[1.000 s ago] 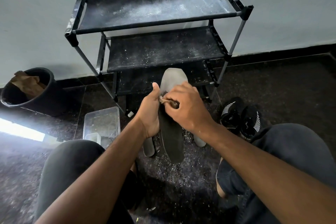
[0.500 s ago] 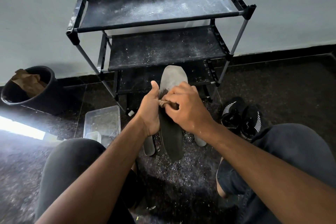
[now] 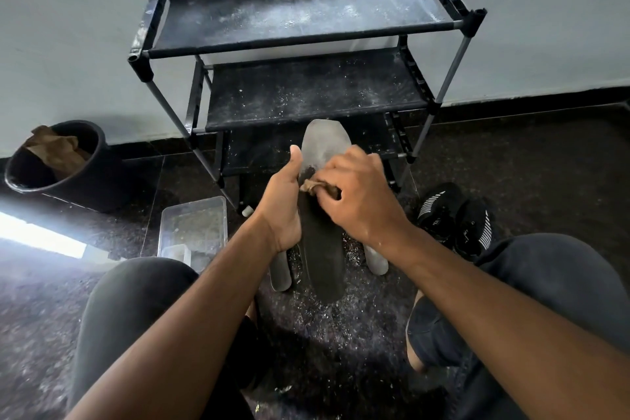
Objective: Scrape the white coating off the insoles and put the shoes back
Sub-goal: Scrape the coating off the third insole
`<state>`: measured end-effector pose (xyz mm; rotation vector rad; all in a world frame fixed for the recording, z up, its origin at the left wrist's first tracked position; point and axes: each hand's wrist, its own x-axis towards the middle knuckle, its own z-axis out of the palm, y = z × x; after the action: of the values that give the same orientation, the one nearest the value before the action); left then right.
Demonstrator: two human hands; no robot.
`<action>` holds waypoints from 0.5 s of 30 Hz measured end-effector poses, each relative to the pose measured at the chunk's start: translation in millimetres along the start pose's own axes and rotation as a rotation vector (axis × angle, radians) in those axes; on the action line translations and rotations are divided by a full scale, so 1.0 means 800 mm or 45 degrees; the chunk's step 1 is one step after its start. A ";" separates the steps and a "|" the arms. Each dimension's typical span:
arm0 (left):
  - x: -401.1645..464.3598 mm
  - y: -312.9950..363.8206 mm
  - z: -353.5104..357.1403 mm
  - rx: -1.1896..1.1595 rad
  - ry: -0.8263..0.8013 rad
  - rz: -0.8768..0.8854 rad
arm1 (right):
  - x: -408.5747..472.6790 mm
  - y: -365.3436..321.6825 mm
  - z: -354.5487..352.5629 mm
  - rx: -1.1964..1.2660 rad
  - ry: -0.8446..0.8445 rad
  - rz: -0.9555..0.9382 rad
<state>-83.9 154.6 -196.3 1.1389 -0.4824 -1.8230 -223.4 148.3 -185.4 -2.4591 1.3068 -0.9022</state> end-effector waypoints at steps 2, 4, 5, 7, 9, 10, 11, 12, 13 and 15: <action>0.000 -0.001 0.000 -0.020 -0.054 -0.022 | 0.004 0.010 -0.005 -0.067 0.081 0.060; 0.000 -0.002 0.000 -0.004 -0.088 -0.010 | 0.004 0.013 -0.007 -0.053 0.087 0.086; -0.001 -0.001 0.001 0.015 -0.085 0.004 | 0.003 0.012 -0.006 -0.022 0.055 0.059; -0.001 0.000 -0.001 0.054 -0.062 0.026 | -0.002 0.005 -0.002 0.058 -0.066 -0.020; 0.001 0.000 -0.005 0.074 -0.031 0.035 | -0.006 -0.002 0.002 0.103 -0.161 -0.079; 0.003 -0.001 -0.007 0.072 -0.025 0.035 | -0.005 -0.002 0.002 0.095 -0.168 -0.092; 0.003 -0.001 -0.007 0.060 -0.021 0.030 | -0.004 -0.001 0.001 0.066 -0.153 -0.088; 0.004 -0.002 -0.008 0.038 -0.025 0.024 | -0.001 0.002 -0.002 0.019 -0.118 -0.072; 0.005 -0.002 -0.008 0.005 -0.034 0.011 | 0.002 0.006 -0.004 -0.039 -0.067 -0.050; 0.006 -0.002 -0.008 -0.046 -0.049 -0.006 | 0.006 0.014 -0.010 -0.142 0.027 0.012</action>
<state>-80.0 152.6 -202.9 1.0830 -0.4680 -1.8534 -233.6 139.0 -182.3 -2.5310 1.4106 -0.8781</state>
